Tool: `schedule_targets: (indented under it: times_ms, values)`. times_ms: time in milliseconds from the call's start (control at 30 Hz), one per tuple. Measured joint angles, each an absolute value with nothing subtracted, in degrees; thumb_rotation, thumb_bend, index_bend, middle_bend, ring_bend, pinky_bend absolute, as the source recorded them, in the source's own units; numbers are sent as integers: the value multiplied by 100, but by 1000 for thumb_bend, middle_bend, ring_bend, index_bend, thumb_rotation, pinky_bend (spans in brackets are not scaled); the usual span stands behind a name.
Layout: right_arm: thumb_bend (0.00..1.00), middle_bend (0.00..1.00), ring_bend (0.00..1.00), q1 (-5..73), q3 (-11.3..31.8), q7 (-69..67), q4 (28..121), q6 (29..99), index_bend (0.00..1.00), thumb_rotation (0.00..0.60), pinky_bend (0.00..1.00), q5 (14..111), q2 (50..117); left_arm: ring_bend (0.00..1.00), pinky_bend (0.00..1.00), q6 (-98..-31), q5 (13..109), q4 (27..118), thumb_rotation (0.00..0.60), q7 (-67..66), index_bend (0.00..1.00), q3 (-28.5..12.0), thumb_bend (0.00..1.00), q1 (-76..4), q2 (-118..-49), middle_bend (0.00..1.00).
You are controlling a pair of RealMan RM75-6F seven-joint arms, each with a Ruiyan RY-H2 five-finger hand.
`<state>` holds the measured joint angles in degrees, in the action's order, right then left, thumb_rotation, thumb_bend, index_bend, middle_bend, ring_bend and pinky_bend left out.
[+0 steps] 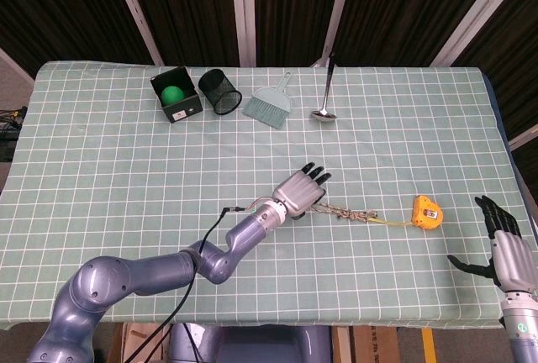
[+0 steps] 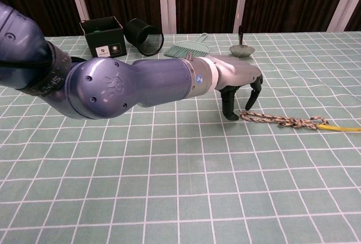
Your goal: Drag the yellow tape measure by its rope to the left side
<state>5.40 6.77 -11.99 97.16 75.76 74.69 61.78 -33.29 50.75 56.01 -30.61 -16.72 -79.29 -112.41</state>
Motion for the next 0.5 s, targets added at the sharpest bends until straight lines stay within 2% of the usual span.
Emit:
schedule_targets:
  times_ms: [500]
  values:
    - [122, 0, 0, 520, 688, -1273, 9738, 7585, 0, 600, 0, 7461, 6148, 0, 0, -3254, 5167, 5148, 600, -2835, 501, -1659, 435, -8088, -11517, 68]
